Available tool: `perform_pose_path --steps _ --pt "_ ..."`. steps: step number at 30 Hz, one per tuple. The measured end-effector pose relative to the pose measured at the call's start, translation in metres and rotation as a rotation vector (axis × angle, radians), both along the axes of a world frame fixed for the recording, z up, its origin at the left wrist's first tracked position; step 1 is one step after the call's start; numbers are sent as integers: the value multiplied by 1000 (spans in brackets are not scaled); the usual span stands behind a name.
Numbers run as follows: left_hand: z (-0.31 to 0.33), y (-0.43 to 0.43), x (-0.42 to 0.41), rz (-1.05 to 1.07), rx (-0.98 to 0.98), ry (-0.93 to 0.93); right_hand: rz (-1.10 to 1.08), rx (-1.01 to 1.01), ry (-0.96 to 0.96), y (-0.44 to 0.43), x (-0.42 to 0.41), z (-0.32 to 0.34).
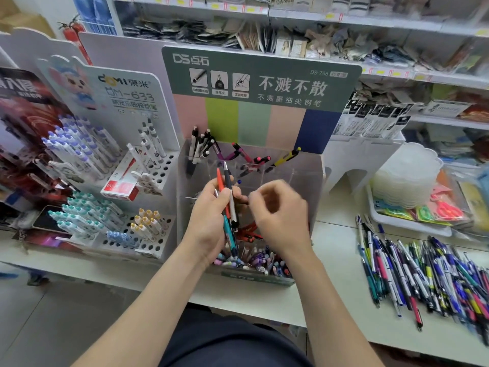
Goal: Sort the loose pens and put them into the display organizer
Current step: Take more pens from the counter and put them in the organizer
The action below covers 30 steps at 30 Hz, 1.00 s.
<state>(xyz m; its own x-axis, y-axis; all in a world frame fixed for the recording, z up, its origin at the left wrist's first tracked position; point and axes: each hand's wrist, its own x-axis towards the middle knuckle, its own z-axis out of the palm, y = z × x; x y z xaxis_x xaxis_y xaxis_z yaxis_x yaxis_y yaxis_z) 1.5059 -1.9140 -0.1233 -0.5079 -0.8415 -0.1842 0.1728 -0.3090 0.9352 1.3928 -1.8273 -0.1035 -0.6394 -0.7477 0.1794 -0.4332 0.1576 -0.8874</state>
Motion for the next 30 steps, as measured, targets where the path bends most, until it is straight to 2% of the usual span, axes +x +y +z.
perform_pose_path --steps 2,4,8,12,14,16,19,21,24,27,30 --pt "2 -3 -2 56 34 55 213 162 -180 -4 12 -3" --pt "3 -9 -1 115 30 69 290 168 -152 -9 20 -6" --pt "6 -13 5 193 -14 110 261 126 -174 -19 22 -6" --pt "12 -21 11 308 75 236 117 52 -110 -30 26 -5" --pt "11 -32 18 368 133 264 10 -53 -29 -37 27 -2" --pt "10 -40 24 399 155 212 -76 -137 120 -49 23 4" --pt "5 -47 30 404 205 169 -101 -158 350 -76 16 20" --pt "2 -49 32 384 247 180 -30 -128 454 -99 12 27" --pt "3 -48 34 331 322 259 140 53 618 -131 11 29" --pt "5 -48 36 316 363 337 120 210 835 -146 15 27" --pt "1 -51 39 330 346 333 1 78 895 -135 20 25"
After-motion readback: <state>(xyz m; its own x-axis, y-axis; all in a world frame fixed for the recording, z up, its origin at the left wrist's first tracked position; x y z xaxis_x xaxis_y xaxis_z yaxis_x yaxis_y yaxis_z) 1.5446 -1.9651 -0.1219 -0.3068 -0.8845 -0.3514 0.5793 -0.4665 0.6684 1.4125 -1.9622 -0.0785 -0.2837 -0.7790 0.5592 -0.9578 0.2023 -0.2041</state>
